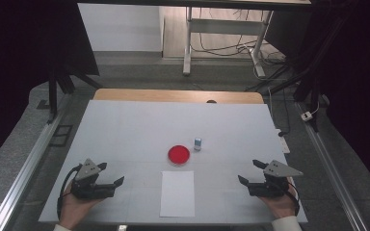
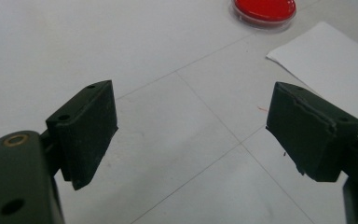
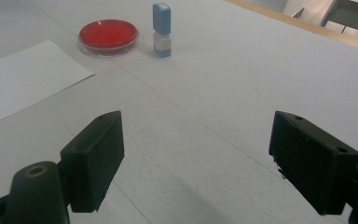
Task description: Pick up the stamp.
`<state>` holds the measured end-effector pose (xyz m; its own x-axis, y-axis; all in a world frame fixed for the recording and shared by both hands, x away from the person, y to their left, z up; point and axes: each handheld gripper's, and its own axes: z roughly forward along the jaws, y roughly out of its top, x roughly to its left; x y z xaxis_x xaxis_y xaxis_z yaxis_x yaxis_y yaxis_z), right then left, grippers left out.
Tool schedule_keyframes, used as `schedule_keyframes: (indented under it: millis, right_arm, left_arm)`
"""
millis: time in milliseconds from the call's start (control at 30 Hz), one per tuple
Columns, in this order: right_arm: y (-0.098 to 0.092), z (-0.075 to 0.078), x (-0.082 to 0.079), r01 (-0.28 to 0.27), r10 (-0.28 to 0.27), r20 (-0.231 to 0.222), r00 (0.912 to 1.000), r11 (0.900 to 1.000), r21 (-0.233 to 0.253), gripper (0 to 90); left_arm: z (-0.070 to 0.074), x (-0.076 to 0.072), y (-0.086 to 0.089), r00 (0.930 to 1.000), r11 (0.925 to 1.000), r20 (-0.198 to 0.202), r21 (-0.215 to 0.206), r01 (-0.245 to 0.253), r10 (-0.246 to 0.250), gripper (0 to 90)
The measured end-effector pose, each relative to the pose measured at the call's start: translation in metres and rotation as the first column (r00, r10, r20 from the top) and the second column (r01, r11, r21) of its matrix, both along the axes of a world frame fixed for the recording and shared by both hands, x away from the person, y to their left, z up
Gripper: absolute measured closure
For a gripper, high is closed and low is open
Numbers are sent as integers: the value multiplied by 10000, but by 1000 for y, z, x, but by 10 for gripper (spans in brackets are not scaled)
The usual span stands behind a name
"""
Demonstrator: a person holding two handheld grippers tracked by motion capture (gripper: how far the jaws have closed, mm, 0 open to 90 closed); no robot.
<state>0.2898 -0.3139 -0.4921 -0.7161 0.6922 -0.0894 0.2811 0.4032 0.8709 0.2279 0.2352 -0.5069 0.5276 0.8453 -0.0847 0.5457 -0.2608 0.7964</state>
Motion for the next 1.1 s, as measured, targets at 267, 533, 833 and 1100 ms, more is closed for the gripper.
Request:
schedule_keyframes:
  millis: [267,533,833,1100]
  right_arm:
    - [5,1,6,-169,172,-84,9998,9995,257,190]
    - [9,-3,-1,35,-33,-273,9996,10000,60,219]
    - [5,-2,0,301,-295,-322,9990,9994,195,247]
    - [9,1,-1,64,-62,-222,9997,9999,123,257]
  left_arm:
    - [4,-7,8,9999,9999,139,-114,-71,73,167]
    - [4,-3,5,9987,9990,365,-244,371,-362,175]
    - [1,0,2,9974,9977,271,-115,675,-671,185]
    - [2,-1,0,9978,9978,271,-246,616,-610,187]
